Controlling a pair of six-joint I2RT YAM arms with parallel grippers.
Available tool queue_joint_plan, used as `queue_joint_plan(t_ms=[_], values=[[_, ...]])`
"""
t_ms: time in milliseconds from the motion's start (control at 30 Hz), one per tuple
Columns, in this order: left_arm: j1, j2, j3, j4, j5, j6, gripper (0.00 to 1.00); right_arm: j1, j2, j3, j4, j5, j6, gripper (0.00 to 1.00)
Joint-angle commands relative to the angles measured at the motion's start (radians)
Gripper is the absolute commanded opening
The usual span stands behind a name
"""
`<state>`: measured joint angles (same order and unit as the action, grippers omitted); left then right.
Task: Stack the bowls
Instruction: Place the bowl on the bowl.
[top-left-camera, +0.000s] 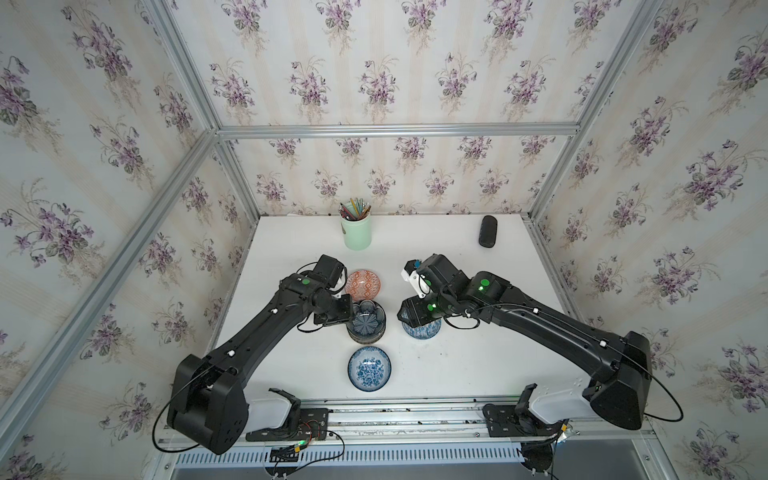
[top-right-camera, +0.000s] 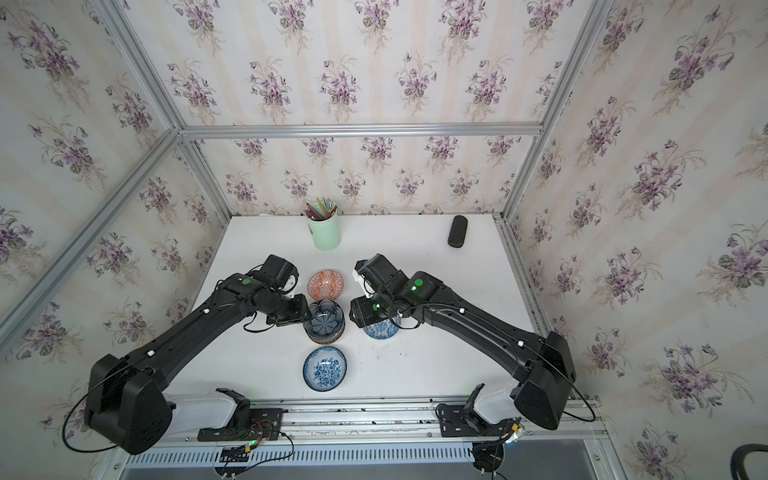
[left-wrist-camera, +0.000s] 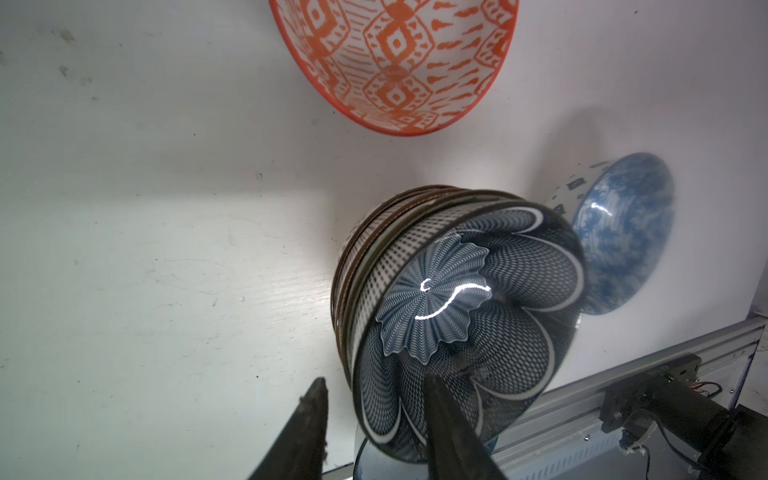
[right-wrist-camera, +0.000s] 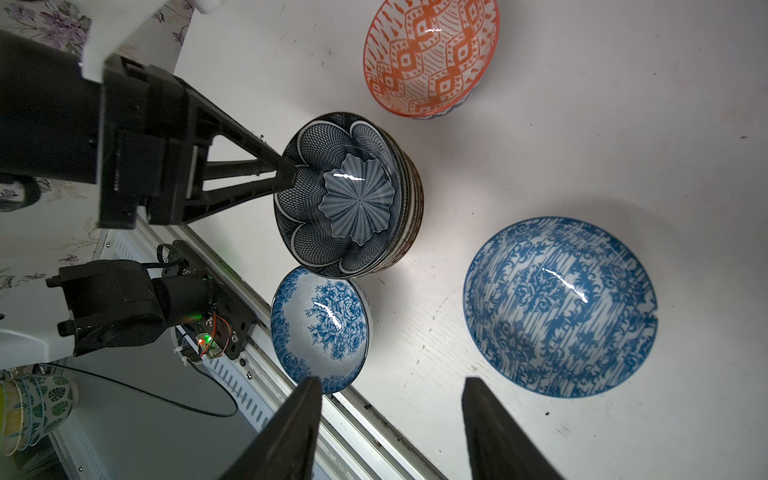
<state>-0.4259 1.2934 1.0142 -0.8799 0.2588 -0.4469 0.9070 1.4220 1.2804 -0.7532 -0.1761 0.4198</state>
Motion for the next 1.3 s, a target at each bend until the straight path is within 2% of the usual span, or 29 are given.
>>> queue_joint_plan(t_ms=[0,233,400,500,667,800,967,1267], values=[[-0.001,-0.048,-0.006,-0.041,-0.016,-0.003,0.41,0.0,-0.009,-0.005,0.01,0.002,-0.001,0.6],[-0.001,-0.188,-0.064,-0.102,0.011,-0.023,0.41,0.0,-0.007,-0.019,0.026,-0.002,0.0,0.6],[0.002,-0.231,-0.082,-0.047,-0.015,-0.04,0.39,0.0,0.011,-0.017,0.041,-0.02,0.007,0.6],[0.01,-0.175,-0.034,-0.027,-0.024,-0.01,0.34,-0.001,0.01,-0.015,0.039,-0.02,0.007,0.6],[0.019,0.005,0.099,-0.074,-0.032,0.036,0.2,0.0,-0.006,-0.016,0.027,-0.01,0.007,0.6],[0.03,0.096,0.141,-0.07,-0.042,0.051,0.1,0.0,-0.014,-0.015,0.021,-0.005,0.004,0.6],[0.035,0.171,0.166,-0.056,-0.029,0.062,0.09,0.0,-0.01,-0.017,0.019,-0.003,0.002,0.6],[0.04,0.224,0.207,-0.06,-0.026,0.079,0.09,0.0,-0.009,-0.025,0.022,-0.002,0.003,0.6]])
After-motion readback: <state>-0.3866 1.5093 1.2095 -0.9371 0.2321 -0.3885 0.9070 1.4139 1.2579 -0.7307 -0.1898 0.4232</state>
